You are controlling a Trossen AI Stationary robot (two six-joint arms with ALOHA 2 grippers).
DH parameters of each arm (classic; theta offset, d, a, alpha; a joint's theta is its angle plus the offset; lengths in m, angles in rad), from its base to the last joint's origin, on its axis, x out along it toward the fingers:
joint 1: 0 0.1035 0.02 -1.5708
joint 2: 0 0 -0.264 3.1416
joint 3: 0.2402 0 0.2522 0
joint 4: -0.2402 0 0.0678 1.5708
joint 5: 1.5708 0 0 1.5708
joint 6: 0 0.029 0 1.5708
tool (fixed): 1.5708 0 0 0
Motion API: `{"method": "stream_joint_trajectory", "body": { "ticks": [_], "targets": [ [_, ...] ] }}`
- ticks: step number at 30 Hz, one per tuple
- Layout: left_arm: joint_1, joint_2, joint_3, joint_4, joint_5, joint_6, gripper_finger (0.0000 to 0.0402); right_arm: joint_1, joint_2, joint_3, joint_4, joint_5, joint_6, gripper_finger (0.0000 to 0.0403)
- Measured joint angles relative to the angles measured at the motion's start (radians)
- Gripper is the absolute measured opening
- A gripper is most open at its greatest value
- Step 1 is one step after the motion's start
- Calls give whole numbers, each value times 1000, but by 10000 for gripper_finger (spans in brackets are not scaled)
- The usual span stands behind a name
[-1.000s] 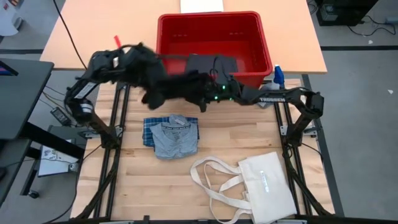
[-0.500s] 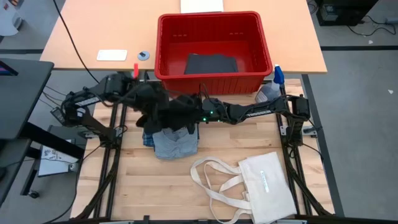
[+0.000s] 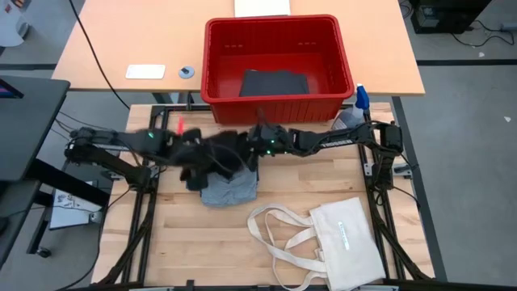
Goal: Fold laundry
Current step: Remove the black shirt from the red organizer bin
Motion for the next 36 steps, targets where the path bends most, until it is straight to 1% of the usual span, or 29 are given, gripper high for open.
{"method": "stream_joint_trajectory", "body": {
  "ticks": [2, 6, 9, 11, 13, 15, 18, 19, 21, 23, 24, 26, 28, 30, 33, 36],
  "targets": [
    [-33, 4, -106, 116, 45, -33, 21, 2, 0, 0, -104, -63, 1, 183],
    [-75, 28, -289, 286, 62, -144, 35, 17, -3, 0, -334, -138, 2, 183],
    [-78, 46, -378, 356, 82, -246, 69, 25, -3, 8, -537, -152, 2, 183],
    [-77, 49, -405, 378, 132, -295, 105, 28, -3, 19, -645, -152, 2, 183],
    [-77, 47, -408, 380, 177, -316, 148, 29, -11, 23, -720, -153, 2, 183],
    [-77, 45, -385, 377, 240, -311, 192, 29, -28, 23, -745, -165, 5, 183],
    [-74, 25, -298, 360, 370, -306, 256, 33, -78, 24, -744, -174, 38, 183],
    [-69, 19, -262, 357, 402, -310, 275, 34, -96, 24, -744, -171, 51, 183],
    [-71, 13, -196, 297, 442, -309, 308, 35, -134, 24, -743, -168, 73, 183],
    [-71, 9, -123, 257, 433, -267, 332, 35, -173, 24, -726, -171, 86, 183],
    [-72, 5, -98, 224, 389, -235, 341, 40, -188, 24, -712, -171, 90, 183],
    [-71, 1, -83, 150, 261, -187, 349, 50, -209, 25, -675, -155, 92, 183],
    [-52, 6, -107, 159, 173, -134, 351, 67, -211, 25, -641, -143, 89, 183],
    [-10, 17, -168, 199, 163, -80, 352, 79, -211, 25, -620, -145, 100, 183],
    [62, 28, -258, 281, 171, -46, 352, 92, -207, 25, -613, -145, 122, 183],
    [122, 44, -298, 348, 174, -38, 352, 97, -212, 23, -636, -147, 150, 183]
  ]
}}
